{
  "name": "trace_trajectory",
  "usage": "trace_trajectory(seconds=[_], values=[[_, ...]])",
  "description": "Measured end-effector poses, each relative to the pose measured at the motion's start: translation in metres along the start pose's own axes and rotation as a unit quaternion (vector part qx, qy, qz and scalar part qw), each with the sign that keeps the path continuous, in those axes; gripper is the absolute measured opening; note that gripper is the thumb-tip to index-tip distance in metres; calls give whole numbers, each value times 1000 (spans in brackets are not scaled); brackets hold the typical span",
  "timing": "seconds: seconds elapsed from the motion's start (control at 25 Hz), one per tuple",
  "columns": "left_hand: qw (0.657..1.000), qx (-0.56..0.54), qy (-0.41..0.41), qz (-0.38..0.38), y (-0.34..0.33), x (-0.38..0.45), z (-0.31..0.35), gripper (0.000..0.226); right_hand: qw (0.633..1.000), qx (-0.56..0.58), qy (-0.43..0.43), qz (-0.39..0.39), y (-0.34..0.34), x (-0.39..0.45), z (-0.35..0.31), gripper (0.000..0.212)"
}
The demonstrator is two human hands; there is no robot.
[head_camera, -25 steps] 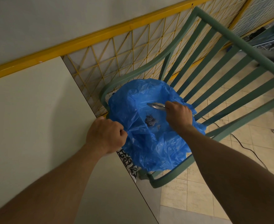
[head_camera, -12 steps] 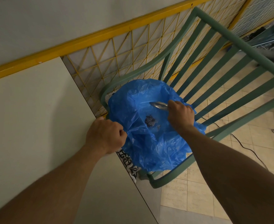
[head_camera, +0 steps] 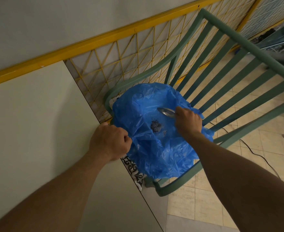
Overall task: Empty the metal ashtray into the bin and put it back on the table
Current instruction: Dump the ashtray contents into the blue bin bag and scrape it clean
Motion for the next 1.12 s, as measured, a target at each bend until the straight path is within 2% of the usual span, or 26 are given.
trace_trajectory(seconds=[0.16, 0.24, 0.4, 0.6, 0.68, 0.76, 1.12], values=[[1000, 5, 0, -3, -1, 0, -1, 40, 995, 45, -82, -27, -7, -4, 2, 8], [1000, 6, 0, -3, -1, 1, -1, 40, 978, 127, -164, -32, -9, -4, 4, 10], [1000, 7, -2, 4, -2, 1, -1, 40, 891, 318, -322, -17, -15, -4, 14, 13], [1000, 8, 1, 4, -2, 0, -1, 41, 749, 475, -462, 17, -21, -9, 22, 12], [1000, 7, 2, 5, -1, 0, 0, 41, 706, 518, -483, 21, -23, -10, 25, 13], [1000, 6, 2, 7, 0, 0, 0, 40, 681, 549, -484, 20, -25, -10, 26, 11], [1000, -5, -6, 29, 5, -3, 1, 39, 639, 604, -476, 27, -13, -14, 28, 11]])
Point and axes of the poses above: each hand's wrist, its own x-axis towards the middle knuckle, its own y-axis out of the back of the hand, z = x × y, the point moved 1 cm from there along x, towards the middle knuckle, and after that the axes turned 1 degree about -y, right-handed, at the moved point
